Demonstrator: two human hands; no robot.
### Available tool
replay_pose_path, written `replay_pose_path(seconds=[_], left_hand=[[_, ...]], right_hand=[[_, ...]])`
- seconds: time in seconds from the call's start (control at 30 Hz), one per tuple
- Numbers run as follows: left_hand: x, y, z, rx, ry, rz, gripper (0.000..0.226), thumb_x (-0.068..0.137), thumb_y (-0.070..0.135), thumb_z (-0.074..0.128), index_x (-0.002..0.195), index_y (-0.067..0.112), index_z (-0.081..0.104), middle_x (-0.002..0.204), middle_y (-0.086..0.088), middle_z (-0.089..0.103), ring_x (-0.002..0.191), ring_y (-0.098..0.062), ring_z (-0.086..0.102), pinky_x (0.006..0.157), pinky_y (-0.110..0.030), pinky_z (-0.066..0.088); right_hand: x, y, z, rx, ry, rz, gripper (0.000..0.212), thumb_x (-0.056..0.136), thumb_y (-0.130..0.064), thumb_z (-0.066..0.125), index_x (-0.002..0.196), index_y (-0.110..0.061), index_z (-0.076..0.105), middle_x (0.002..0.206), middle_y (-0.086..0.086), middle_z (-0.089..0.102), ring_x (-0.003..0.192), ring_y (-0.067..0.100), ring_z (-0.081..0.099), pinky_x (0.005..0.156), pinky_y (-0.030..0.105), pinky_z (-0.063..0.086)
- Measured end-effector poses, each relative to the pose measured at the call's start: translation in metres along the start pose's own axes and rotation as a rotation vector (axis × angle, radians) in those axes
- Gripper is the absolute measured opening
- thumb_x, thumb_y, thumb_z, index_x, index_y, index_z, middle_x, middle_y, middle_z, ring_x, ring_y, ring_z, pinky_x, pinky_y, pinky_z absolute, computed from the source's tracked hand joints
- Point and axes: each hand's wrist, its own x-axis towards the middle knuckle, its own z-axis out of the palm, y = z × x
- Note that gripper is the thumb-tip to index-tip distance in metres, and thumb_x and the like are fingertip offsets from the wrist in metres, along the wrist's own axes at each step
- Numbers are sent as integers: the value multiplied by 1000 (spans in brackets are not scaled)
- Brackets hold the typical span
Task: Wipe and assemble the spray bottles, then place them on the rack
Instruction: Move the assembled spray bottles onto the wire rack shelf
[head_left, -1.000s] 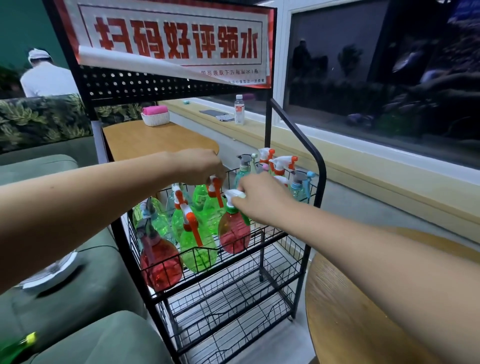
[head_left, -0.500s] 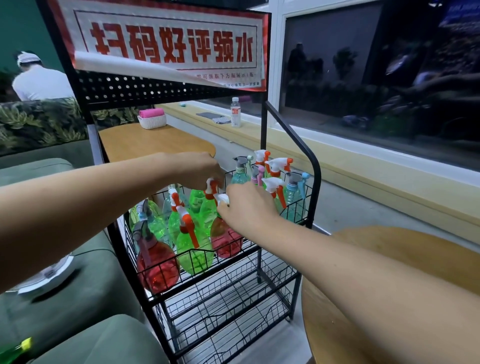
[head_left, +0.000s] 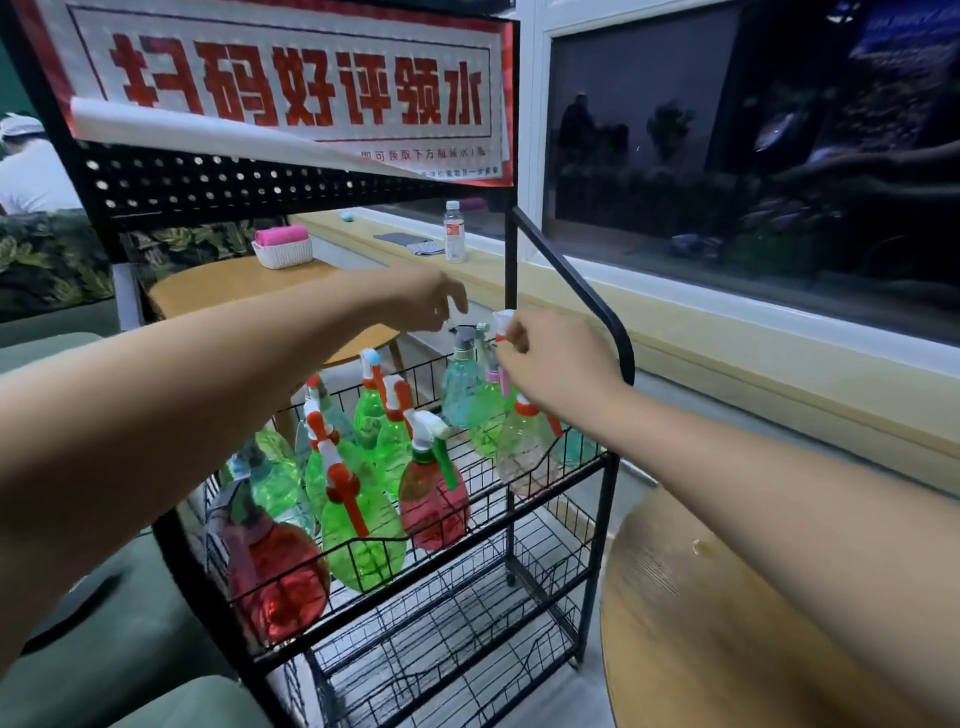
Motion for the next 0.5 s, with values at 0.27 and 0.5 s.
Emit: replay_pose_path(seconds=[0.27,0.5], left_hand=[[49,-2,34,96,9,116,46,98,11,69,142,24,61,138,-5,65,120,-28,64,98,-40,53],[55,-7,47,185,-16,112,10,98,19,73,106,13,72,96,-5,70,94,-28,65,73,-33,42]], right_hand=[[45,18,22,-143,-142,42,25,94,-42,70,92,-18,64,85,3,66,77,26,62,54,32,37],[63,15,37,-104,-277,106,39,89,-30,80,66,-19,50,66,1,55,66,25,56,56,31,38]])
